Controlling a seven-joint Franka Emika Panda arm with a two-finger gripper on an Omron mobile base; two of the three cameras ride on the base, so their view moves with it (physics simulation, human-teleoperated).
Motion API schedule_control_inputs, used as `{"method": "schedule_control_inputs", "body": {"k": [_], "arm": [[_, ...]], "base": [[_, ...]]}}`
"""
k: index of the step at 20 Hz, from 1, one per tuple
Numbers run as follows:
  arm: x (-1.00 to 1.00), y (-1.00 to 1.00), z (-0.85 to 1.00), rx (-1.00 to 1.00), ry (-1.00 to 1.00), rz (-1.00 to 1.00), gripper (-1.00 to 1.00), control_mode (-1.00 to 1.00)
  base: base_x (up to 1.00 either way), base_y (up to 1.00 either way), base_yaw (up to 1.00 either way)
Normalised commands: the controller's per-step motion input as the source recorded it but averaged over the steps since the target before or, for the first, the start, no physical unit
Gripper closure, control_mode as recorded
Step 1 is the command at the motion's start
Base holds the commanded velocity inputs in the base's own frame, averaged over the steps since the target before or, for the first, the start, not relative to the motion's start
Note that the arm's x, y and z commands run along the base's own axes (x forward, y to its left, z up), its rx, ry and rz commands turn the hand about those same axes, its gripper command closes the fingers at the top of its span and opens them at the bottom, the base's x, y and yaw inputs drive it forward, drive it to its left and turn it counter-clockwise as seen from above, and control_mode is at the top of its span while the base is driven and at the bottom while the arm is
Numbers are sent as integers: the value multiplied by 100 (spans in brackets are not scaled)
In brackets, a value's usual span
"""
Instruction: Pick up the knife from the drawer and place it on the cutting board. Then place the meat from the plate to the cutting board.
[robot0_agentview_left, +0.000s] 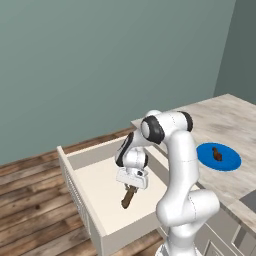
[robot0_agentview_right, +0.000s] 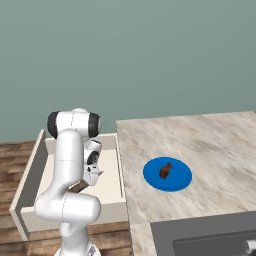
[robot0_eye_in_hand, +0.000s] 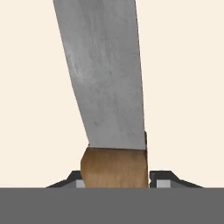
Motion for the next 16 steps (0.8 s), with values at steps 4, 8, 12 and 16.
{"method": "schedule_control_inputs", "body": {"k": [4, 8, 12, 16], "arm": [[-2, 0, 0, -1, -4, 2, 100, -100], [-32, 0, 19, -7, -25, 12, 100, -100], [-39, 7, 41, -5, -17, 11, 100, -100], [-37, 39, 58, -17, -17, 19, 100, -100]], "base": [[0, 0, 0], [0, 0, 0], [0, 0, 0], [0, 0, 0]]}}
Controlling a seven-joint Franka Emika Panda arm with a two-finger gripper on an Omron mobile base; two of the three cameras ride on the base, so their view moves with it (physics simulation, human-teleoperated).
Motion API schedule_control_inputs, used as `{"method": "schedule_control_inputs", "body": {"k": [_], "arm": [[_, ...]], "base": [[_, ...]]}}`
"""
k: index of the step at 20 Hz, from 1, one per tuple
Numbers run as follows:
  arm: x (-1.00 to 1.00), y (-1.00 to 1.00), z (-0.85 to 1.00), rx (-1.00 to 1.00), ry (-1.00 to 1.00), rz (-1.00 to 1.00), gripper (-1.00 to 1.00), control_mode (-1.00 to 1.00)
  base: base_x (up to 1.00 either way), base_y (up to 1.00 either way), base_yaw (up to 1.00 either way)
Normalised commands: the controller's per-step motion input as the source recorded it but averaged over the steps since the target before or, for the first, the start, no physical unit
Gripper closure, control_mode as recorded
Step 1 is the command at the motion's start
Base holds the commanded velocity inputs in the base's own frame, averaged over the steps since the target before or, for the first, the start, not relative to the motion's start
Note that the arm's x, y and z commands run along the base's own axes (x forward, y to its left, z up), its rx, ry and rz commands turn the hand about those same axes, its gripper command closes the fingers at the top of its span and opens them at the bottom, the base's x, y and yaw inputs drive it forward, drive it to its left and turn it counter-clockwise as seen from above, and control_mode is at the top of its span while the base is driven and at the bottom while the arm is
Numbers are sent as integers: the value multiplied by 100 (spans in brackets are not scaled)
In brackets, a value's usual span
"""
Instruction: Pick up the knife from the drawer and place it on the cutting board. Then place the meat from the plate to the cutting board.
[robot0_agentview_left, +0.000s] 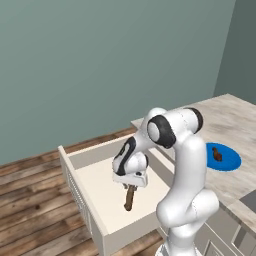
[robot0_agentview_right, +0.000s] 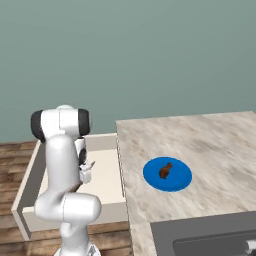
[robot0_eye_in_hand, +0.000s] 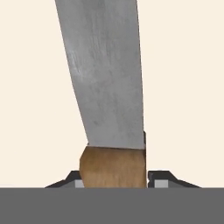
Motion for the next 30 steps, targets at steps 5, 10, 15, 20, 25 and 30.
{"method": "schedule_control_inputs", "body": {"k": [5, 10, 15, 20, 25, 30], "arm": [[-9, 35, 67, -20, -4, 14, 100, -100], [29, 30, 97, -21, -1, 17, 100, -100], [57, 22, 98, -22, -10, 15, 100, -100], [15, -16, 100, -6, -1, 10, 100, -100], [-20, -48, 99, 0, -5, 15, 100, -100], [-29, -58, 90, 0, -27, 21, 100, -100]], "base": [[0, 0, 0], [0, 0, 0], [0, 0, 0], [0, 0, 0], [0, 0, 0], [0, 0, 0]]}}
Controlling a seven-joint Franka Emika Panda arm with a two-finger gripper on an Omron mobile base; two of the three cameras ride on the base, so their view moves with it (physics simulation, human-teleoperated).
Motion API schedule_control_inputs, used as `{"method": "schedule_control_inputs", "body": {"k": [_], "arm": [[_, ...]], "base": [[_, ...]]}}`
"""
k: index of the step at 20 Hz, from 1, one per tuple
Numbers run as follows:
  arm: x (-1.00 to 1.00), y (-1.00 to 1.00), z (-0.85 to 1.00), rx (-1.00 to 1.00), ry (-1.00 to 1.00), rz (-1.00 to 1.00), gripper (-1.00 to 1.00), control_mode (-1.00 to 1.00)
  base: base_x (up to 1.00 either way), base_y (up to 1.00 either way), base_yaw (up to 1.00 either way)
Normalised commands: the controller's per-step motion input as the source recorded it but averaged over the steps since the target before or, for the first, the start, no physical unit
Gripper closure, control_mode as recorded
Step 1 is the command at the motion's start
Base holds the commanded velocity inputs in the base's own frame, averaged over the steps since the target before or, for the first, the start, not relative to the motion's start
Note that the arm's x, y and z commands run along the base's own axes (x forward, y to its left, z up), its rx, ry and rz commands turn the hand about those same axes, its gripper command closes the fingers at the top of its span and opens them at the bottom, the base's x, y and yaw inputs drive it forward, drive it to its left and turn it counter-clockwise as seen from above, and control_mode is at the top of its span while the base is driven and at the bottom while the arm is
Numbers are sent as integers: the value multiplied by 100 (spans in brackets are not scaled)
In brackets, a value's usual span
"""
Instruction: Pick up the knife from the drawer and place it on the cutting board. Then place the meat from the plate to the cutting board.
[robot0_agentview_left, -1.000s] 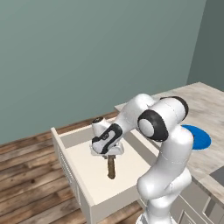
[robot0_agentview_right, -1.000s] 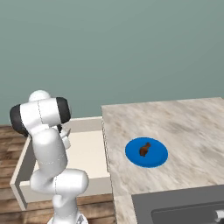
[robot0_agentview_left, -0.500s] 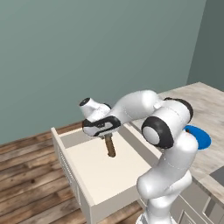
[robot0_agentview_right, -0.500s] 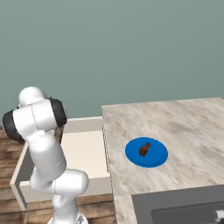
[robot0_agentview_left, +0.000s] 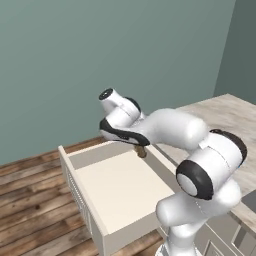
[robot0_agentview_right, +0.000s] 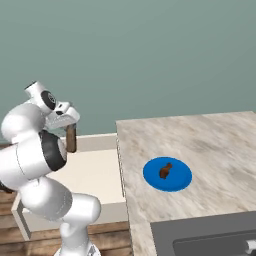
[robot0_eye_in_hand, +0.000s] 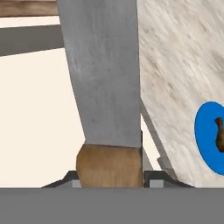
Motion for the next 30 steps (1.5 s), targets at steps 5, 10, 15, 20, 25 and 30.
{"method": "schedule_control_inputs", "body": {"k": [5, 10, 15, 20, 25, 30], "arm": [[-43, -51, 79, 4, -28, 22, 100, -100], [9, -50, 65, 13, -3, 19, 100, -100], [3, -24, 55, 4, 9, 14, 100, -100], [-23, 0, 40, 0, 26, 1, 100, -100], [-31, 0, 32, 0, 33, 1, 100, -100], [-30, -4, 23, 0, 12, 7, 100, -100]], "base": [[0, 0, 0], [0, 0, 0], [0, 0, 0], [0, 0, 0], [0, 0, 0], [0, 0, 0]]}}
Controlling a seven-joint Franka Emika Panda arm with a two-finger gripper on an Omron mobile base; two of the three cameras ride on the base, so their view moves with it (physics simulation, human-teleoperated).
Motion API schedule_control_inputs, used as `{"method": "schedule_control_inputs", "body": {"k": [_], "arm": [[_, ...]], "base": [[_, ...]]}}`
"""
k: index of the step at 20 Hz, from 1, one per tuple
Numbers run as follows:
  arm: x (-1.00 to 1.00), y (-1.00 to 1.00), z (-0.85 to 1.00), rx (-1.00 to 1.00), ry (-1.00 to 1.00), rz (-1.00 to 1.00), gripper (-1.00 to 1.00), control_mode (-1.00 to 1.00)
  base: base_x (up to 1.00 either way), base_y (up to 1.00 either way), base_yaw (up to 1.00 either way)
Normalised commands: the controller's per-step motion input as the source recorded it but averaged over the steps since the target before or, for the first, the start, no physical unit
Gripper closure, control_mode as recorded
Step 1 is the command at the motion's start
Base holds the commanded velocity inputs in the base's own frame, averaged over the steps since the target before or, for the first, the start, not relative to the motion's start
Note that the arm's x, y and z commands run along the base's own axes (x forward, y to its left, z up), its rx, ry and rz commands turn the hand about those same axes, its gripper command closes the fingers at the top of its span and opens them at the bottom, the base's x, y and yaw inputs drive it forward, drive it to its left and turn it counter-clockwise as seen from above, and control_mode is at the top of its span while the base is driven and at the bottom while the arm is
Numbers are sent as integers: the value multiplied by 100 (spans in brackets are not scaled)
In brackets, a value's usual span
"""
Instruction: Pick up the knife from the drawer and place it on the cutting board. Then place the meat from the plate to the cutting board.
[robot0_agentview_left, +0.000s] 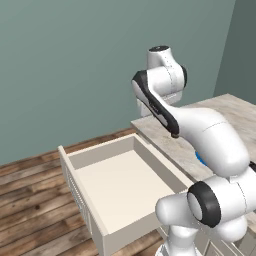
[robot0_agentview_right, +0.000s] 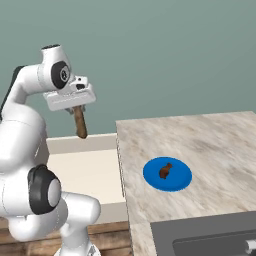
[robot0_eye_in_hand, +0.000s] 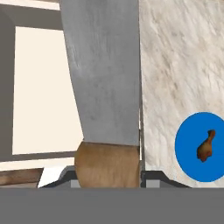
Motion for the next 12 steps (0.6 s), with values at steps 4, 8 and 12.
{"method": "schedule_control_inputs", "body": {"k": [4, 8, 12], "arm": [[-28, -1, 0, 0, 1, 13, 100, -100], [-36, 0, -12, 0, 0, 18, 100, -100], [-33, 0, -25, 0, 2, 18, 100, -100]], "base": [[0, 0, 0], [0, 0, 0], [0, 0, 0]]}}
